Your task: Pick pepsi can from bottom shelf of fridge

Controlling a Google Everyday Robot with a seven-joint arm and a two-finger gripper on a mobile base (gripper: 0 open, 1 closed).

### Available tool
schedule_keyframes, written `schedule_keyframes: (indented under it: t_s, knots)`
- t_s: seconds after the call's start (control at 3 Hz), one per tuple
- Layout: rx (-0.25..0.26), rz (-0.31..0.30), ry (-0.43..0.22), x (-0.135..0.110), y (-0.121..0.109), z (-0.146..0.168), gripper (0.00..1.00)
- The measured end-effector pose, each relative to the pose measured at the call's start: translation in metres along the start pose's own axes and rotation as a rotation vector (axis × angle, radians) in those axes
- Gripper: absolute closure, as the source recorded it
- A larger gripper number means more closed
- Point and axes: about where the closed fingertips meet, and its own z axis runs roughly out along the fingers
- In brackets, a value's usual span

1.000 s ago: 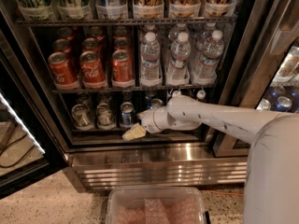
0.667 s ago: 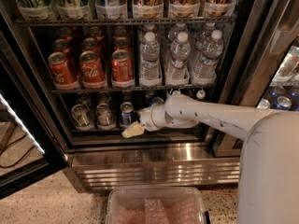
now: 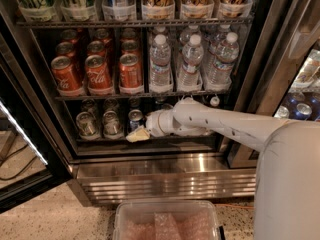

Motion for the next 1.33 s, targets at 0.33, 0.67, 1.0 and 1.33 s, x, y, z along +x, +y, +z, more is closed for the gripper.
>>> schedule_keyframes:
  t_s: [0.33,0.67,1.0,1.33]
  knots:
    - [-0.011,0.015,-0.048,-0.014,0.003,0.009,0.38]
    - [-0.033,0.016,-0.093,-0.032,0.013,0.024,0.57]
    - [-0.036,0.016,-0.096,-0.033,0.015,0.025,0.80]
    - [-0.036,0.016,-0.096,-0.033,0.015,0.025,1.00]
